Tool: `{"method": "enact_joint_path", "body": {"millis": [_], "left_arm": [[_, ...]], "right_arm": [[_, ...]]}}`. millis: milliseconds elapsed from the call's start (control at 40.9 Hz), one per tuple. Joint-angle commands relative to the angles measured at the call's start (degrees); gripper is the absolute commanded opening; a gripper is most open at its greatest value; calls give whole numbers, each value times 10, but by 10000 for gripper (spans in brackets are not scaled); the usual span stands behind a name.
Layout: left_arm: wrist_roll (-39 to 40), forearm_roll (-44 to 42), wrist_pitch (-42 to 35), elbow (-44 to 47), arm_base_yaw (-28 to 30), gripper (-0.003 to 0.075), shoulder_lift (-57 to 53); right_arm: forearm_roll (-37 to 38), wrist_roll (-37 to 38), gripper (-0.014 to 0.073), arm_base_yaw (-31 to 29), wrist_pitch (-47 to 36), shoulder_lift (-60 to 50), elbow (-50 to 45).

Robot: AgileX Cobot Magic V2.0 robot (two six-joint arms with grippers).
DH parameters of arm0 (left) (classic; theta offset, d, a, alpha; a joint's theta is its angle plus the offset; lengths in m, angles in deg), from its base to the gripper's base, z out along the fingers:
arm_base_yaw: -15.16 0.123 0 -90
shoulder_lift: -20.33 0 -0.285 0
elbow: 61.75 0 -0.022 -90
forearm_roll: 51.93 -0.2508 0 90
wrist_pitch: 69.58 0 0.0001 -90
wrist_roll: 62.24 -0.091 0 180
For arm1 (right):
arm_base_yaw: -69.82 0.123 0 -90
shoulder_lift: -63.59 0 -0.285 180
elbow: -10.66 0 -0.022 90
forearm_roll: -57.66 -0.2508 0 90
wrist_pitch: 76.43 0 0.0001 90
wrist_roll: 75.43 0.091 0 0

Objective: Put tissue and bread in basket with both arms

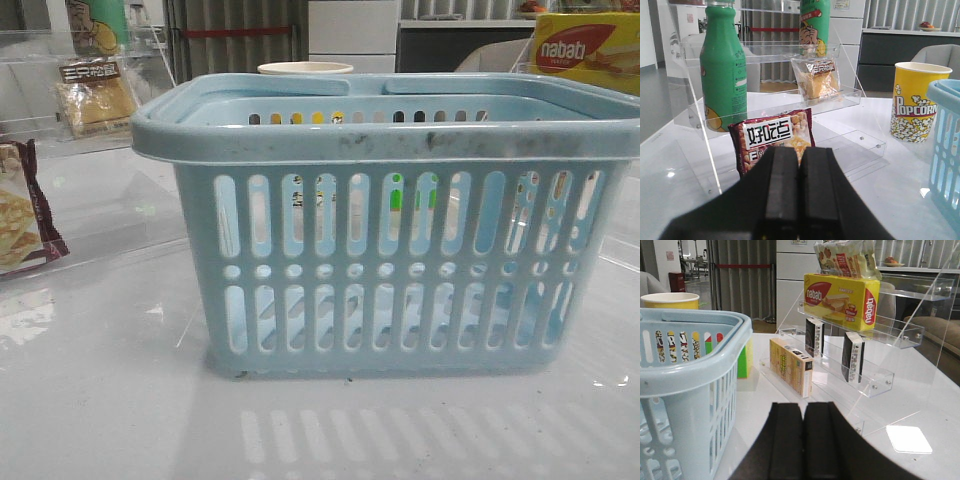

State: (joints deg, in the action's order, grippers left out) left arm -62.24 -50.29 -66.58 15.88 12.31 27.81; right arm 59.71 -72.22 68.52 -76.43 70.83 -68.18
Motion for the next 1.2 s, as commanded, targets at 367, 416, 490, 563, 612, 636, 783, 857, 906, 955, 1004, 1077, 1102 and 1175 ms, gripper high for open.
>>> {"method": "enact_joint_path", "body": {"millis": [367, 416, 490, 563, 612, 636, 783, 857, 906, 955, 1004, 1077, 1102, 1175], "left_arm": [[7, 4, -50, 0, 0, 90, -10], [7, 4, -50, 0, 0, 91, -10], [7, 4, -51, 0, 0, 90, -10], [7, 4, -51, 0, 0, 90, -10], [7, 4, -51, 0, 0, 90, -10], [7, 4, -51, 0, 0, 90, -10], [7, 4, -57, 0, 0, 90, -10], [7, 4, -76, -1, 0, 91, -10], [7, 4, -86, -2, 0, 90, -10], [7, 4, -96, -9, 0, 91, -10], [7, 4, -100, -22, 0, 91, -10], [7, 4, -100, -55, 0, 90, -10], [7, 4, -100, -69, 0, 90, -10], [7, 4, -93, -109, 0, 90, -10]], "right_arm": [[3, -3, 53, 0, -54, -11, -1], [3, -3, 53, 0, -54, -11, -1], [3, -3, 53, 0, -54, -11, -1], [3, -3, 53, 0, -54, -11, -1], [3, -3, 53, 0, -54, -11, -1], [3, -3, 53, 0, -55, -11, -1], [3, -3, 53, 0, -66, -11, -1], [3, -3, 53, 0, -70, -11, 0], [3, -3, 53, 0, -80, -11, 2], [3, -3, 53, 1, -83, -11, 11], [3, -3, 53, 1, -79, -11, 25], [3, -3, 53, 1, -66, -11, 60], [3, -3, 53, 1, -57, -11, 75], [3, -3, 53, 1, -30, -11, 118]]}}
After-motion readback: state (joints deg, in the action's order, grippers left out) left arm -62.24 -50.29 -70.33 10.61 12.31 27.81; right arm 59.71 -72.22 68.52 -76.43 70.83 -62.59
